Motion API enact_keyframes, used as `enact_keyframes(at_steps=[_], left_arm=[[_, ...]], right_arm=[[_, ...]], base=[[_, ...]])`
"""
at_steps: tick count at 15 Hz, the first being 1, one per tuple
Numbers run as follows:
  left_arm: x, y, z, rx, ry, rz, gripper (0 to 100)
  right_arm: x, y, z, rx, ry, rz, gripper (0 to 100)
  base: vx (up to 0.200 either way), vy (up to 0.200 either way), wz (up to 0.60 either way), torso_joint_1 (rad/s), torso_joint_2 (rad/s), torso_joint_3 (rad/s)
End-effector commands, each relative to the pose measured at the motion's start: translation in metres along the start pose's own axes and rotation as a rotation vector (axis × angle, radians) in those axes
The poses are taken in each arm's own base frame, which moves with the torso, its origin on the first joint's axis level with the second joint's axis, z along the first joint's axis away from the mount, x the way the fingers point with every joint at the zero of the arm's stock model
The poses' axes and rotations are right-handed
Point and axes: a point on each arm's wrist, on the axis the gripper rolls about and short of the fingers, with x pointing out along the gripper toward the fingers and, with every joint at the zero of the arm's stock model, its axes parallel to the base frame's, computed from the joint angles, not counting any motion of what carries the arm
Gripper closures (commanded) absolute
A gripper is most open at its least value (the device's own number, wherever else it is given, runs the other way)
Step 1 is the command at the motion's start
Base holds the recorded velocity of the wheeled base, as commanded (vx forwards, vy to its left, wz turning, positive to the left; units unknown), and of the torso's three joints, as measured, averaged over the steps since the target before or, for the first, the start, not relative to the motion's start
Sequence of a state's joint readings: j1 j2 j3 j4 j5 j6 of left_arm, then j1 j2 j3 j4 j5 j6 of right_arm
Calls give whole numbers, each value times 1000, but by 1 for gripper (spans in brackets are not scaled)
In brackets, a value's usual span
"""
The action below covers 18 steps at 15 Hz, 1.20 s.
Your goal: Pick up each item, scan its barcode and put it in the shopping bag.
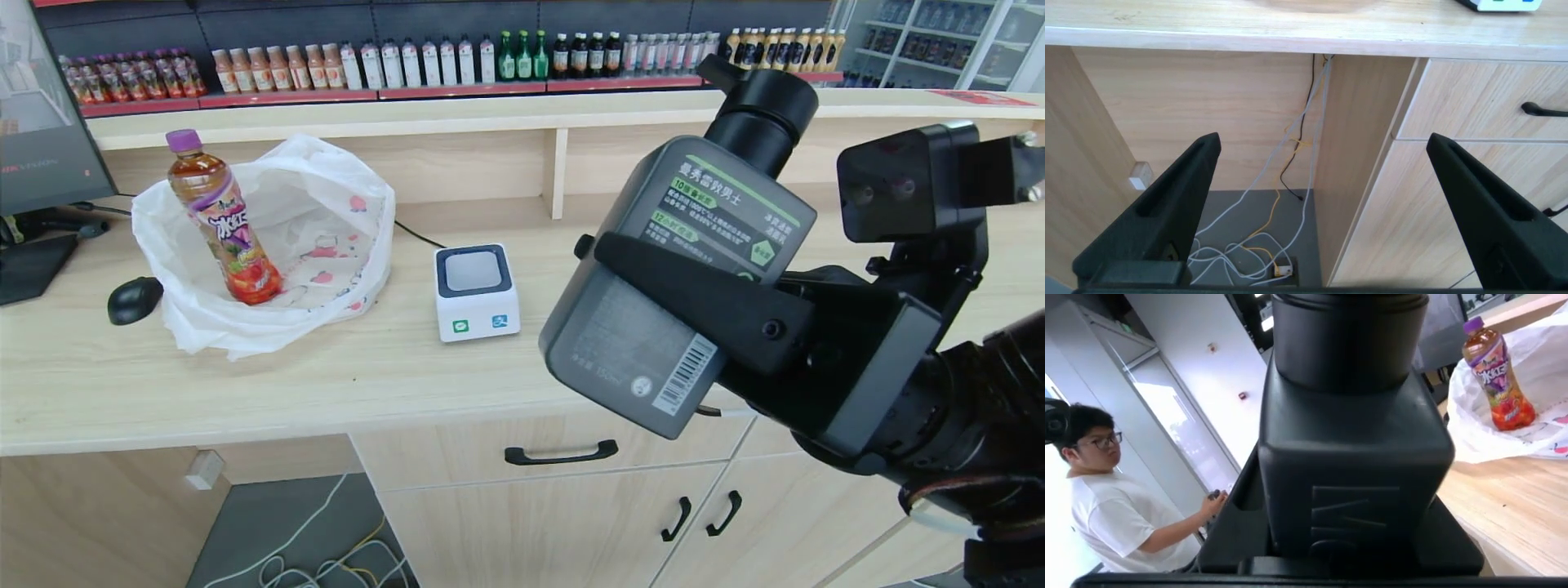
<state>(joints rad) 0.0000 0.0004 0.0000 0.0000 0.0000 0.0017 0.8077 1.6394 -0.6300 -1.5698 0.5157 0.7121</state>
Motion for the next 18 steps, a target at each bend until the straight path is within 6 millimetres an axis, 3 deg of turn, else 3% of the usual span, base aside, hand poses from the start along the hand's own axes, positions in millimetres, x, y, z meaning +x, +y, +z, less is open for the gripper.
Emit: enact_keyframes(at_steps=[1, 5, 8, 14, 18], left_arm=[[0, 0, 0, 0, 0, 0, 0], [0, 0, 0, 0, 0, 0, 0], [0, 0, 0, 0, 0, 0, 0], [0, 0, 0, 0, 0, 0, 0], [0, 0, 0, 0, 0, 0, 0]], right_arm=[[2, 1, -1, 4, 3, 8, 100], [-6, -3, -3, -40, 11, -28, 100], [-34, -14, -4, -154, 34, -154, 100], [-65, 15, 22, -269, 41, -415, 100], [-91, 29, 36, -440, 89, -615, 100]], base=[[0, 0, 0, 0, 0, 0], [0, 0, 0, 0, 0, 0], [0, 0, 0, 0, 0, 0], [0, 0, 0, 0, 0, 0], [0, 0, 0, 0, 0, 0]])
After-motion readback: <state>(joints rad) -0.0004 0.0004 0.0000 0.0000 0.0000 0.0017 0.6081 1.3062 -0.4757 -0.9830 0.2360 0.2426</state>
